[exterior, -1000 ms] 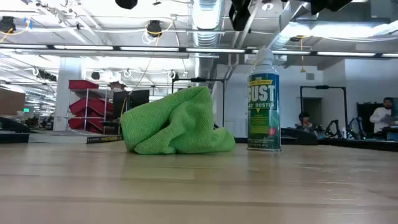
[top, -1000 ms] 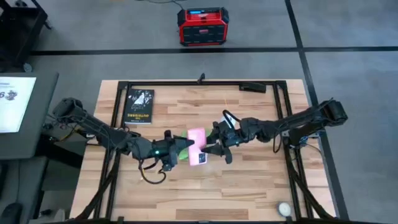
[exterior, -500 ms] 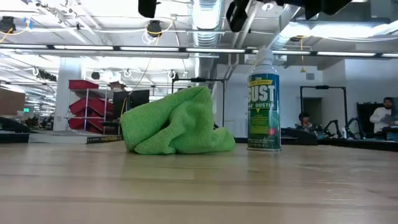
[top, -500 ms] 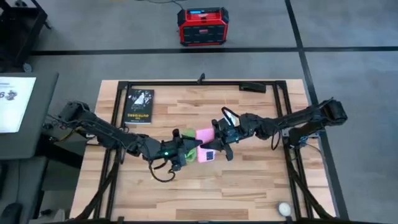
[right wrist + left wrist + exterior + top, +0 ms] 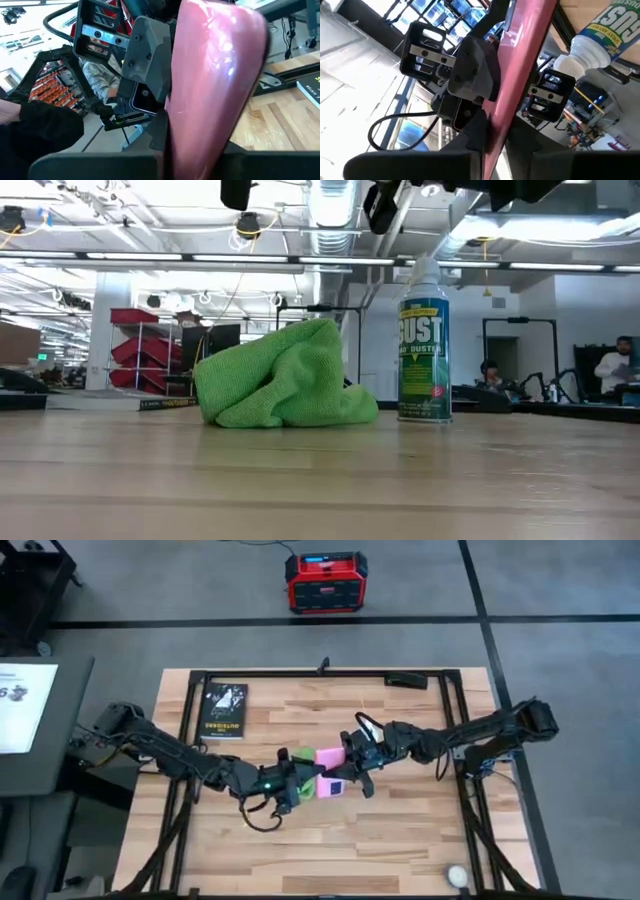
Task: Apply microfiber cloth
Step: Spray the pink cellphone using the spray bottle
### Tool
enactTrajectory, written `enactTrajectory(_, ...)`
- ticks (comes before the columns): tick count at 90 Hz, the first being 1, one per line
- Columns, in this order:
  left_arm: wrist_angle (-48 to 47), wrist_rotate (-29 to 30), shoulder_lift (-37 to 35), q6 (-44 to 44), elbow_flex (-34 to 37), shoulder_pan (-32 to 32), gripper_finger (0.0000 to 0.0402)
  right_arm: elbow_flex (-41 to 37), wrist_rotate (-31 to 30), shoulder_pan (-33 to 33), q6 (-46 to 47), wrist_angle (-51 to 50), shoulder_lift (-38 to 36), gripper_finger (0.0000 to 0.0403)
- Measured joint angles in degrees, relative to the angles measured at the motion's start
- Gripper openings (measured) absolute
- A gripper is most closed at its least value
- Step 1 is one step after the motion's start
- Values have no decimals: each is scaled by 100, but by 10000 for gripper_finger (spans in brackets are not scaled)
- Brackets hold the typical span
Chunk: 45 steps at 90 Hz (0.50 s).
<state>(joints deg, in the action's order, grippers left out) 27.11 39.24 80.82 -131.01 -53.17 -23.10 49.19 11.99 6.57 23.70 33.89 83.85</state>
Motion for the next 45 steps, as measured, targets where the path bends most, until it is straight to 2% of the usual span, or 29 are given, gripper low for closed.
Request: enactTrajectory(45,-88,156,-230,519,0,-256,35,0,109,24,4,13,7,14)
